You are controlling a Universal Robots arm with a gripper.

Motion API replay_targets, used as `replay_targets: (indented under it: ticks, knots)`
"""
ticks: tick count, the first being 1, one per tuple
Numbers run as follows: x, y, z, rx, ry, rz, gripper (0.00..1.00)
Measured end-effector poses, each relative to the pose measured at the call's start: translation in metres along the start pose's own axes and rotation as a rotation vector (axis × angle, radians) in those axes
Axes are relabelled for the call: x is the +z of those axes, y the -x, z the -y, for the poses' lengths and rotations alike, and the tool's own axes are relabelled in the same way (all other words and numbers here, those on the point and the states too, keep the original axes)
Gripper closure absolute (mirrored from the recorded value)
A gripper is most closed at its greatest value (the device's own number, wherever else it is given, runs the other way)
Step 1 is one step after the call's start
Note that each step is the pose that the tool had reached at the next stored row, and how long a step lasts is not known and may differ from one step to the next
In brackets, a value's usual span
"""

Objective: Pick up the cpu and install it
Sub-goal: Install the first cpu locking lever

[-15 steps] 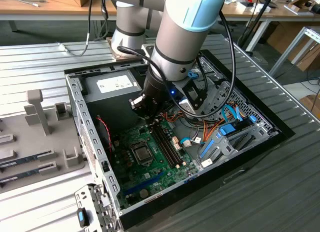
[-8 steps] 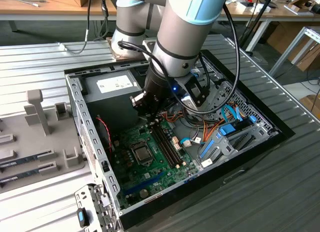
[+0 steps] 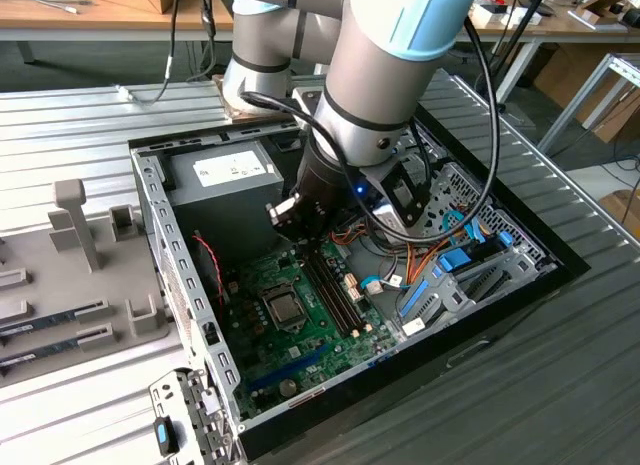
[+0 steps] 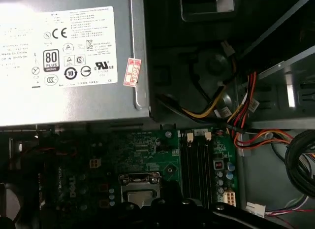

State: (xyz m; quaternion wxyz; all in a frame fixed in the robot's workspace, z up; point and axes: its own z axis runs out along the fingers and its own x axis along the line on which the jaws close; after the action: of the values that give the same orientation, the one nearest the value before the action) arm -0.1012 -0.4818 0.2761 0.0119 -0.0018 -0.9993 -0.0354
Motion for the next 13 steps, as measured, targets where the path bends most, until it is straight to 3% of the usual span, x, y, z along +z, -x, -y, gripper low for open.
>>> replay_targets:
  ticks: [8,10,11,12,13]
  knots:
    - [-0.0016,0.0000,0.0258,0.000,0.0002,0.0001,0.89]
    - [0.0048,0.0003,0.0366,0.000,0.0002,0.0001,0.89]
    - [0.0186,0.0007,0.0365,0.000,0.0001,0.0001,0.89]
    - [0.0243,0.0007,0.0311,0.000,0.0000,0.0001,0.89]
    - [0.0261,0.0007,0.0239,0.000,-0.0001,0.0000,0.89]
